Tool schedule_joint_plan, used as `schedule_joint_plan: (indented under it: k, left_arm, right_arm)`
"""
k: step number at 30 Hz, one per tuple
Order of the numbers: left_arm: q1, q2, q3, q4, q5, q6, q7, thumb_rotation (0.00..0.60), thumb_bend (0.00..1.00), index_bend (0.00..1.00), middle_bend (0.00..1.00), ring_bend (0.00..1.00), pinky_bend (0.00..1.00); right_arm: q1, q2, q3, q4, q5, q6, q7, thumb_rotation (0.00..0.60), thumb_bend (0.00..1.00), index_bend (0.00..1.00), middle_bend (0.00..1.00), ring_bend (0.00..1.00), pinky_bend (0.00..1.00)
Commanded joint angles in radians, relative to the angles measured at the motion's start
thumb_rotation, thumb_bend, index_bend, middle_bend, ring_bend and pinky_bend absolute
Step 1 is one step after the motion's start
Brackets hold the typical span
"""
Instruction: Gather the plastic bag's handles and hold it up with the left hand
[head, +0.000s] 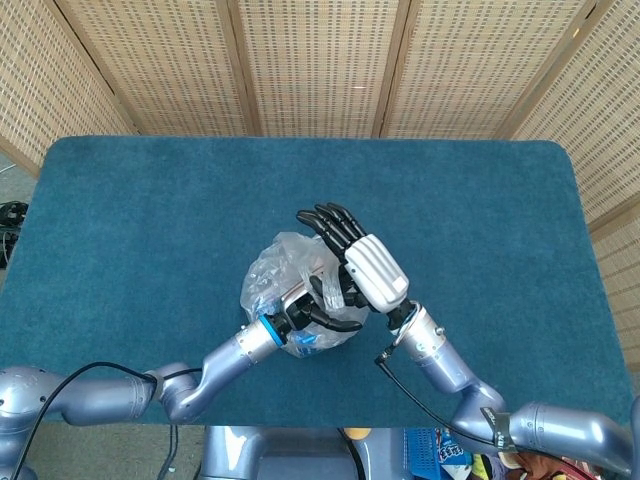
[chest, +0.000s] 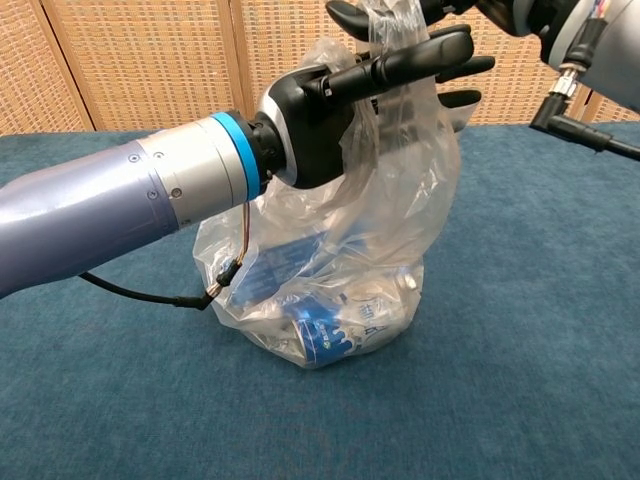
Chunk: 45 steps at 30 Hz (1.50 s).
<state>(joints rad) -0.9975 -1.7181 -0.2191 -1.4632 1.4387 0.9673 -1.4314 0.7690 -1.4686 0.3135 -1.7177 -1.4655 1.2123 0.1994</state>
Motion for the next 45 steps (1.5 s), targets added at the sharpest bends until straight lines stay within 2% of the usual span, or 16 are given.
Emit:
schedule_joint_plan:
  k: [1, 11, 16, 22, 39, 45]
  left_arm:
    - [0.005, 0.0, -0.009, -0.007, -0.002, -0.002, -0.006, 0.6, 0.0, 0.12, 0.2, 0.16, 0.07]
    - [0.018, 0.009, -0.023, -0.023, 0.006, -0.011, -0.041, 0.6, 0.0, 0.12, 0.19, 0.16, 0.08]
    - [0.024, 0.012, -0.031, -0.028, 0.01, -0.012, -0.049, 0.599, 0.0, 0.12, 0.19, 0.16, 0.08]
    - [0.038, 0.01, -0.049, -0.039, -0.001, -0.002, -0.067, 0.6, 0.0, 0.12, 0.19, 0.16, 0.08]
    - [0.055, 0.006, -0.067, -0.054, -0.008, -0.006, -0.053, 0.6, 0.0, 0.13, 0.2, 0.16, 0.1]
    - [0.071, 0.013, -0.067, -0.074, 0.001, 0.01, -0.079, 0.6, 0.0, 0.14, 0.2, 0.17, 0.12]
  right_arm:
    - [-0.002, 0.001, -0.001, 0.004, 0.0, 0.002, 0.005, 0.6, 0.51, 0.01, 0.12, 0.0, 0.0]
    - [-0.008, 0.011, -0.005, 0.017, -0.013, 0.012, 0.015, 0.6, 0.49, 0.0, 0.12, 0.0, 0.0]
    - [-0.021, 0.029, -0.032, 0.027, -0.063, 0.034, 0.01, 0.6, 0.18, 0.0, 0.01, 0.0, 0.0]
    - [-0.05, 0.04, -0.064, 0.055, -0.111, 0.079, 0.005, 0.6, 0.02, 0.0, 0.0, 0.0, 0.0]
    - [-0.154, 0.048, -0.103, 0.127, -0.16, 0.245, 0.084, 0.6, 0.0, 0.0, 0.0, 0.0, 0.0]
    - [-0.203, 0.058, -0.104, 0.198, -0.162, 0.319, 0.125, 0.6, 0.0, 0.0, 0.0, 0.0, 0.0]
